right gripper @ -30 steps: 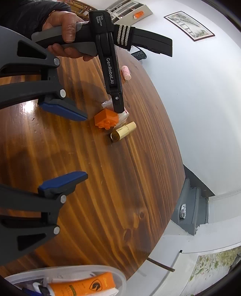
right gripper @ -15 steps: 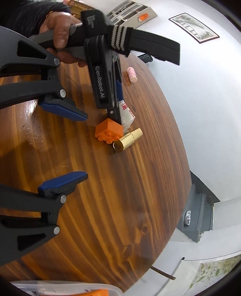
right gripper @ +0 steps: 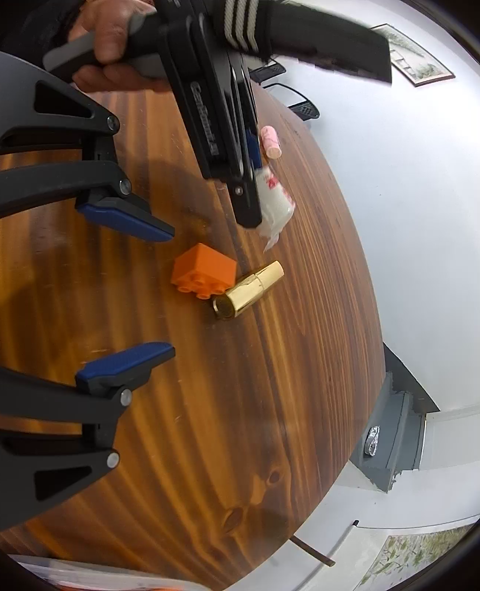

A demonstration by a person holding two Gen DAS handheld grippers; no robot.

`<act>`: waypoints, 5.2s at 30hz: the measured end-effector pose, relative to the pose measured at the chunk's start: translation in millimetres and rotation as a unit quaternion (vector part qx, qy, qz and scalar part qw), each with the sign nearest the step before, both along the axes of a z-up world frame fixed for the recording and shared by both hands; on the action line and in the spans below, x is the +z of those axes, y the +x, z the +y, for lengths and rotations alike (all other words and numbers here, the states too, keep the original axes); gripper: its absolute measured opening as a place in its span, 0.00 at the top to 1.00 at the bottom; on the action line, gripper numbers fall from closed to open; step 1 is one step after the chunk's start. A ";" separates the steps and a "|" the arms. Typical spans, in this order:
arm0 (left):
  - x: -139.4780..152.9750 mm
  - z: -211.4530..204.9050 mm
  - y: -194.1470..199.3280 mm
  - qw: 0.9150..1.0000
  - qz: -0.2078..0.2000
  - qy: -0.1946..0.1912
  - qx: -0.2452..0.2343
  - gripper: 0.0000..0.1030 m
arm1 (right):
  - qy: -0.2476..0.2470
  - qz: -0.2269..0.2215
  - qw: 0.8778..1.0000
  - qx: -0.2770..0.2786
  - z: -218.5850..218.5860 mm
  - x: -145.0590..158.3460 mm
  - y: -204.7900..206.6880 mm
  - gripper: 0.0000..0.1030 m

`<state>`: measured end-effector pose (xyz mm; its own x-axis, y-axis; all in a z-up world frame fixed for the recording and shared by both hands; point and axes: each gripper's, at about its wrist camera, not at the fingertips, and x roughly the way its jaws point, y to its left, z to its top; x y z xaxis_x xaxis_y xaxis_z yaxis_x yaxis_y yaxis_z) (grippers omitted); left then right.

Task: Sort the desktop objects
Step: 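Grasp the white tape roll with the left gripper while the right grasps the orange block, then carry the tape roll and orange block over the clear bowl, then open both grippers to drop the tape roll and block into the bowl, then move both grippers back over the pink roller and gold lipstick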

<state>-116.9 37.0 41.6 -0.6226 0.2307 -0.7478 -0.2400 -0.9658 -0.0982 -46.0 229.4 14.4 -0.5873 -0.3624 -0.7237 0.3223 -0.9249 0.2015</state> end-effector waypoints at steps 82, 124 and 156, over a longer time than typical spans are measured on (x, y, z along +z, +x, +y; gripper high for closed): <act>43.0 224.5 133.3 0.972 0.024 0.036 -0.233 0.57 | -0.013 0.093 0.956 -0.278 249.3 27.6 127.1 0.75; 23.7 278.0 125.6 0.959 -0.005 0.080 -0.274 0.23 | -0.053 0.113 0.946 -0.299 282.5 20.7 146.4 0.49; 9.2 114.5 61.1 0.992 -0.029 0.081 -0.090 0.23 | -0.036 0.148 0.970 -0.191 154.2 51.4 107.1 0.40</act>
<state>-55.8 151.5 50.8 -0.5169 0.4545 -0.7255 -0.3958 -0.8783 -0.2683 61.2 383.6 65.7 -0.8662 -0.1210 -0.4848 0.0128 -0.9753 0.2205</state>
